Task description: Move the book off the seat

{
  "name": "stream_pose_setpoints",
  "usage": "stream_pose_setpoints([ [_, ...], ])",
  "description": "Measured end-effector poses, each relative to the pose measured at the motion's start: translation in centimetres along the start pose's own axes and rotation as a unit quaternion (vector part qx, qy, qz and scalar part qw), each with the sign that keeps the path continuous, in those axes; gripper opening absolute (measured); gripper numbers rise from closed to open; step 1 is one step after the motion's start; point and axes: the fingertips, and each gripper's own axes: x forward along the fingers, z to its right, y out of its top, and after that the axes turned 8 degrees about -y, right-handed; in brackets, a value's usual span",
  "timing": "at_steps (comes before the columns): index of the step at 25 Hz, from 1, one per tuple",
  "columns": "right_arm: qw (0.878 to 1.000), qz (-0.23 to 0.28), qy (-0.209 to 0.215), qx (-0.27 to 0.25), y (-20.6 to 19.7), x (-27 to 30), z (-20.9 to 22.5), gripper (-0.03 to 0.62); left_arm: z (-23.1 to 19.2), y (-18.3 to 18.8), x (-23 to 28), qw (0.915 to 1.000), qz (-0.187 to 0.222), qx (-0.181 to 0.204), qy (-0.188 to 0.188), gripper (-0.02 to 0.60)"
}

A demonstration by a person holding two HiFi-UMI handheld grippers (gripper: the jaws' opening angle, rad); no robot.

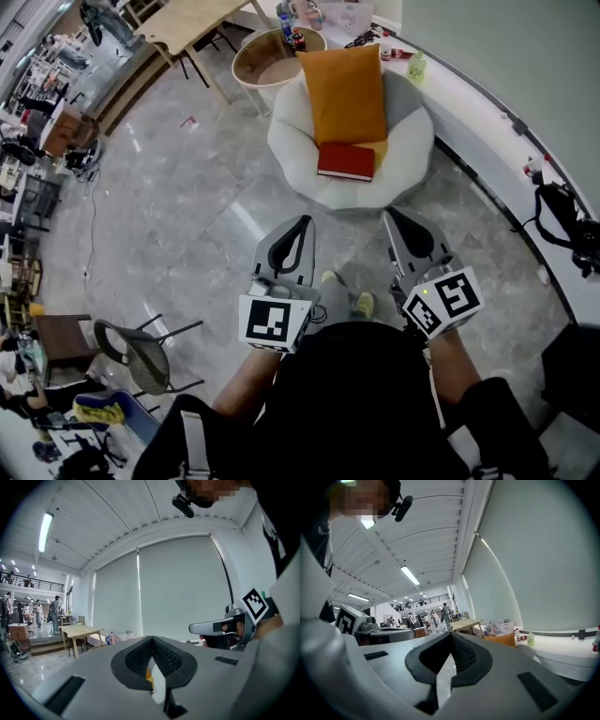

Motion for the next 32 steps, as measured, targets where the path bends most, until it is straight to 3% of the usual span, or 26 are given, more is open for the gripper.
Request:
stream_pose_setpoints([
  [32, 0.998, -0.058, 0.023, 0.019, -0.3, 13.6, 4.9, 0.008, -9.6, -2.0, 10.3, 0.9987, -0.037, -0.033, 0.006, 0.005],
])
